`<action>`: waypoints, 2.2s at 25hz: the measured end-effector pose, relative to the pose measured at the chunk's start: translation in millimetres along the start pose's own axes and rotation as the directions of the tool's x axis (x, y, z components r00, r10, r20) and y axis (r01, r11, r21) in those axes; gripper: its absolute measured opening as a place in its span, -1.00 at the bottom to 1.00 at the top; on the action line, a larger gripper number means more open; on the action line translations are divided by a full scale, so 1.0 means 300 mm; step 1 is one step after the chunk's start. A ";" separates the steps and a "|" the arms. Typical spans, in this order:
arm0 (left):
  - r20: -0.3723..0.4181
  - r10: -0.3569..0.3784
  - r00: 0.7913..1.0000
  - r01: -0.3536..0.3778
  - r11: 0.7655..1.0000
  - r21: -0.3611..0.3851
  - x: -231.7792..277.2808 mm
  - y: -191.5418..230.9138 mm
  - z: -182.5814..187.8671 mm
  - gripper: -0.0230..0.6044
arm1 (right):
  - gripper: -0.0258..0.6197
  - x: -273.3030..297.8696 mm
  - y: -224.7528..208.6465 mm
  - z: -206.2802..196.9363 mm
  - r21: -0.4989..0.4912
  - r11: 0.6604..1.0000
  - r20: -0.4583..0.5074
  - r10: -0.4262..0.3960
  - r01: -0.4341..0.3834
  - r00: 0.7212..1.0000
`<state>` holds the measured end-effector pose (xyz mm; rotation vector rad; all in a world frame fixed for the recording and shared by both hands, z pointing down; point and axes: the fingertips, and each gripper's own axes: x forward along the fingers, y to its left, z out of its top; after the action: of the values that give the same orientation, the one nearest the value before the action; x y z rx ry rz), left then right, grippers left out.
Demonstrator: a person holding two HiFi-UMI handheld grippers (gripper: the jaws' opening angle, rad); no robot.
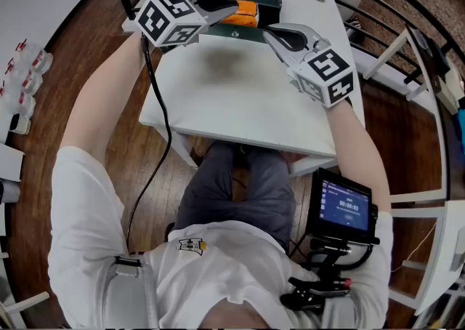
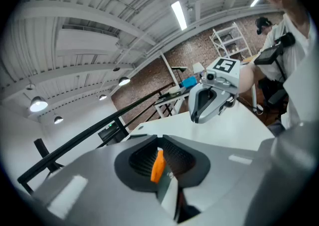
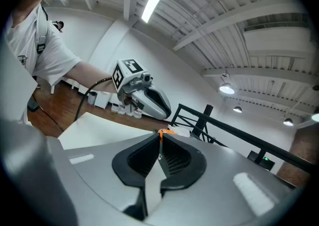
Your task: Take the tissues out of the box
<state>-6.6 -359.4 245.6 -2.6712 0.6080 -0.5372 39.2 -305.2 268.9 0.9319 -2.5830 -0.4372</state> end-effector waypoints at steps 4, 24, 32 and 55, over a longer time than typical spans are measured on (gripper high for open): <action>-0.127 0.005 0.992 0.008 0.995 0.100 0.096 0.088 -0.091 -0.61 | -0.72 0.116 -0.106 -0.084 -0.021 1.000 -0.094 0.015 -0.017 0.995; -0.543 -0.233 0.807 0.298 0.954 0.034 0.247 0.228 -0.427 0.14 | -0.08 0.413 -0.259 -0.219 -0.041 0.974 -0.257 0.204 -0.221 0.945; -0.524 -0.318 0.790 0.331 0.941 -0.073 0.239 0.189 -0.440 -0.29 | -0.08 0.437 -0.261 -0.260 -0.028 0.973 -0.269 0.215 -0.231 0.939; -0.440 -0.210 0.873 0.265 0.962 0.068 0.178 0.219 -0.241 -0.57 | -0.24 0.393 -0.278 -0.177 -0.084 0.982 -0.239 0.144 -0.168 0.960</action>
<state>-15.5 -457.8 296.5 -2.5284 0.3364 -1.2165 23.1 -452.8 309.3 0.6929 -2.3741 -0.3889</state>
